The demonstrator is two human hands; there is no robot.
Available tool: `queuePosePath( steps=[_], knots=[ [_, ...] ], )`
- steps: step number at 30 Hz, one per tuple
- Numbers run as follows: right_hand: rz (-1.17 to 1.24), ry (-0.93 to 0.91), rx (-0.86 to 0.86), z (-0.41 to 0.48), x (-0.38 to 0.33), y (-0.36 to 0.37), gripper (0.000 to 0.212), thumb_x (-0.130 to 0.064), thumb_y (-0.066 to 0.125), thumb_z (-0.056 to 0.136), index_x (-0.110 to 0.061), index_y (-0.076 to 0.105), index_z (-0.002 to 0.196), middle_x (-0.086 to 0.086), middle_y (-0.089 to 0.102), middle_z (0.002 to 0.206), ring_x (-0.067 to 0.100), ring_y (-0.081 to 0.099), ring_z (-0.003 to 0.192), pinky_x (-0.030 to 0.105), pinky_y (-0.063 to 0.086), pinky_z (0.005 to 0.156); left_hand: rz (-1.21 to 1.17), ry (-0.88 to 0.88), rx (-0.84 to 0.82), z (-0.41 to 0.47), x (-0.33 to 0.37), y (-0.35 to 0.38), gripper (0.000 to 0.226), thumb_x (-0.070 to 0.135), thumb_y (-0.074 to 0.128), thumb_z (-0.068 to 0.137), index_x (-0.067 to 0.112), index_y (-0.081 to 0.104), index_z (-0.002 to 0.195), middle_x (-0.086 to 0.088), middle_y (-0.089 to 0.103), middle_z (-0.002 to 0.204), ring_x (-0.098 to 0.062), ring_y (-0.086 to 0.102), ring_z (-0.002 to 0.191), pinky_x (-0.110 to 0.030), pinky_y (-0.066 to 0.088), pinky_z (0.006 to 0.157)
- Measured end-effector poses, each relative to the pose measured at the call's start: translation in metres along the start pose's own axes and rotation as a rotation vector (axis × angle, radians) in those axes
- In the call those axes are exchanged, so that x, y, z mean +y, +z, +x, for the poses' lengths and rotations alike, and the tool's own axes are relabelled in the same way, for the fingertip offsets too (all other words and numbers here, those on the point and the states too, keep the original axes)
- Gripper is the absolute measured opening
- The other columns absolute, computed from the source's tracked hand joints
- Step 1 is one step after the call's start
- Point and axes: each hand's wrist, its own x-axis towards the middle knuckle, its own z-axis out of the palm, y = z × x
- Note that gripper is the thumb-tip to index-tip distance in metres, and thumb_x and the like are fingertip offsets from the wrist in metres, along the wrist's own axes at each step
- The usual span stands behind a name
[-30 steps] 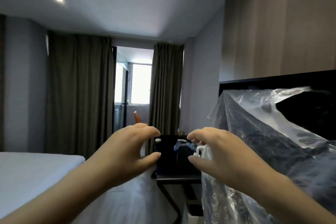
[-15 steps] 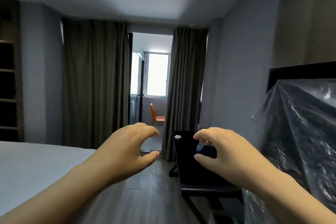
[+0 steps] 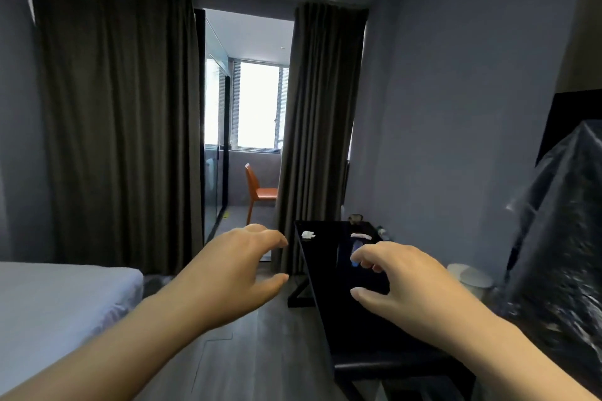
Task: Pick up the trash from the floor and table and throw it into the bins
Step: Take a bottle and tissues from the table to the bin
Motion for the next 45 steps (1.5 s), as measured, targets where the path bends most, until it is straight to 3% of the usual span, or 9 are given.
queuePosePath(
  steps=[12,21,33,45],
  knots=[
    [0.131,0.035,-0.091,0.185,0.092,0.111,0.045,-0.048,0.057,0.088,-0.035,0.049,0.13,-0.016,0.054,0.12,0.001,0.05,0.111,0.023,0.045,0.093,-0.027,-0.041,-0.094,0.17,-0.113,0.11,0.046,0.048,0.059,0.086,0.036,0.05,0.13,0.022,0.051,0.124,0.003,0.051,0.113,-0.009,0.038,0.09],
    [0.13,0.11,-0.159,0.302,0.147,0.193,0.047,-0.05,0.057,0.089,-0.035,0.049,0.132,-0.018,0.054,0.123,-0.002,0.05,0.111,0.017,0.043,0.09,-0.111,-0.014,-0.172,0.279,-0.208,0.209,0.046,0.048,0.06,0.085,0.033,0.053,0.128,0.019,0.054,0.119,0.001,0.053,0.108,-0.016,0.044,0.092],
    [0.148,0.311,-0.207,0.49,0.179,0.303,0.047,-0.049,0.059,0.088,-0.033,0.052,0.132,-0.016,0.056,0.122,0.0,0.053,0.108,0.019,0.046,0.089,-0.162,0.08,-0.277,0.435,-0.38,0.304,0.043,0.045,0.06,0.085,0.033,0.054,0.125,0.015,0.054,0.119,-0.006,0.056,0.108,-0.023,0.047,0.09],
    [0.179,0.518,-0.262,0.615,0.27,0.404,0.047,-0.05,0.06,0.086,-0.035,0.052,0.13,-0.017,0.056,0.124,-0.002,0.053,0.11,0.019,0.047,0.09,-0.231,0.107,-0.443,0.579,-0.477,0.432,0.037,0.042,0.062,0.084,0.033,0.055,0.119,0.015,0.054,0.116,-0.005,0.055,0.105,-0.02,0.045,0.09]
  ],
)
